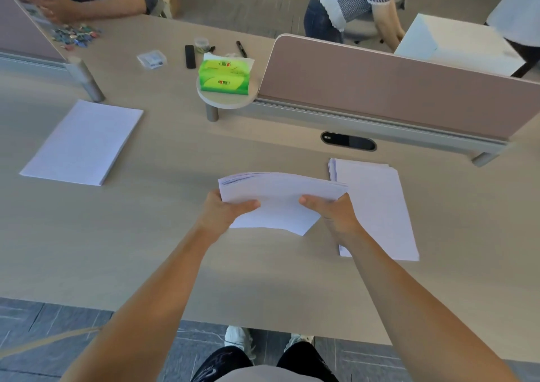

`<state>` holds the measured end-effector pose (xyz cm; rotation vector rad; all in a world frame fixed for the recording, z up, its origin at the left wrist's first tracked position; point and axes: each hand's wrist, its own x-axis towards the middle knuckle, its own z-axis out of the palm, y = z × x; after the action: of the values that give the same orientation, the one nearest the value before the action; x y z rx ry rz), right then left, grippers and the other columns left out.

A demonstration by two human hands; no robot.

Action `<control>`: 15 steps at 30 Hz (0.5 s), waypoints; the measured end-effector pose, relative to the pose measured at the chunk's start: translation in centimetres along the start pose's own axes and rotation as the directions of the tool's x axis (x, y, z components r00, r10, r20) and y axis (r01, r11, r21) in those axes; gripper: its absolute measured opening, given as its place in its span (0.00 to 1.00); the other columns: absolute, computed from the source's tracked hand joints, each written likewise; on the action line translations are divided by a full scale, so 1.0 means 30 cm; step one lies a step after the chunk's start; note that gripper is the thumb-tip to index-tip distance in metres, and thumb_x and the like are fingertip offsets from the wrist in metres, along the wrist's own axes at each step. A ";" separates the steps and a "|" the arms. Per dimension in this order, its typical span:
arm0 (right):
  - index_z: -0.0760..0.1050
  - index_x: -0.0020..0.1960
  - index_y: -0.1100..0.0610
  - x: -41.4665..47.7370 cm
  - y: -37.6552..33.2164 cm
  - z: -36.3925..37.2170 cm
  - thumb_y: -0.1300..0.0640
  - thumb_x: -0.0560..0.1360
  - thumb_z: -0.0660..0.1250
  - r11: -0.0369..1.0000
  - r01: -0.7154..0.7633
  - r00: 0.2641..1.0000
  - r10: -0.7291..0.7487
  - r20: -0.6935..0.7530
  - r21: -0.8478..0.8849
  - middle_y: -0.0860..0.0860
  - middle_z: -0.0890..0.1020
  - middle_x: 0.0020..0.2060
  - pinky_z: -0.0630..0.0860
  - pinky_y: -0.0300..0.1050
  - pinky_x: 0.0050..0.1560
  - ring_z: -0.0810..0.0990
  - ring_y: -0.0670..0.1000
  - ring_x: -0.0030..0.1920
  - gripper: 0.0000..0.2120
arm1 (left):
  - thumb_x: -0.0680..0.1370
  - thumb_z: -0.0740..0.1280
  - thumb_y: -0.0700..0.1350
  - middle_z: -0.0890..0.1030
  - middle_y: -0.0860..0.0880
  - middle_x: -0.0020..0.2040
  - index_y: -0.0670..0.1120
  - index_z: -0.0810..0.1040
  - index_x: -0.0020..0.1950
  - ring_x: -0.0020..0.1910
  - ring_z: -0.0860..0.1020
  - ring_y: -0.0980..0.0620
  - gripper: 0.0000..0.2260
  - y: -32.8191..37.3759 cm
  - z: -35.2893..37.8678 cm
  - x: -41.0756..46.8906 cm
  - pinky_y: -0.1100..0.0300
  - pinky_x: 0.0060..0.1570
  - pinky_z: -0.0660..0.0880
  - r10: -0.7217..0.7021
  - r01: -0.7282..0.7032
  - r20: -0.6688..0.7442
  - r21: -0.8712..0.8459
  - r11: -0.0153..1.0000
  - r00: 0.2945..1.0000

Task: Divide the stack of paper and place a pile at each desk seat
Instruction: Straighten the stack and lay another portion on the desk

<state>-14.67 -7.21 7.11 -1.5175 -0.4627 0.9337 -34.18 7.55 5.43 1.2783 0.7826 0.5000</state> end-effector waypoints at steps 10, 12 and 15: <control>0.81 0.55 0.63 -0.002 0.013 -0.019 0.65 0.67 0.78 1.000 -0.004 1.000 0.004 0.019 -0.017 0.57 0.86 0.50 0.80 0.53 0.53 0.85 0.56 0.52 0.17 | 0.65 0.78 0.43 0.85 0.48 0.52 0.50 0.83 0.54 0.54 0.83 0.48 0.18 -0.013 -0.007 -0.002 0.42 0.59 0.77 -0.034 0.035 -0.012 0.060 0.998 0.999; 0.81 0.56 0.63 -0.001 0.016 -0.027 0.65 0.66 0.78 1.000 -0.002 0.999 0.003 0.035 -0.031 0.57 0.86 0.50 0.80 0.52 0.53 0.85 0.57 0.52 0.19 | 0.65 0.78 0.43 0.85 0.48 0.52 0.50 0.83 0.54 0.54 0.83 0.48 0.19 -0.021 -0.005 0.000 0.41 0.59 0.77 -0.038 0.040 -0.022 0.072 0.997 0.999; 0.81 0.57 0.62 0.005 0.017 -0.033 0.61 0.63 0.80 0.999 0.005 0.998 -0.002 0.069 -0.051 0.57 0.86 0.51 0.80 0.53 0.54 0.85 0.57 0.53 0.23 | 0.63 0.78 0.46 0.85 0.48 0.53 0.53 0.83 0.54 0.55 0.82 0.47 0.20 -0.019 0.000 -0.003 0.42 0.59 0.77 -0.048 0.048 -0.006 0.078 0.996 0.999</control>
<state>-13.93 -7.84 6.52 -1.5338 -0.5431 0.9805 -34.28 7.36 4.91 1.3280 0.8409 0.4368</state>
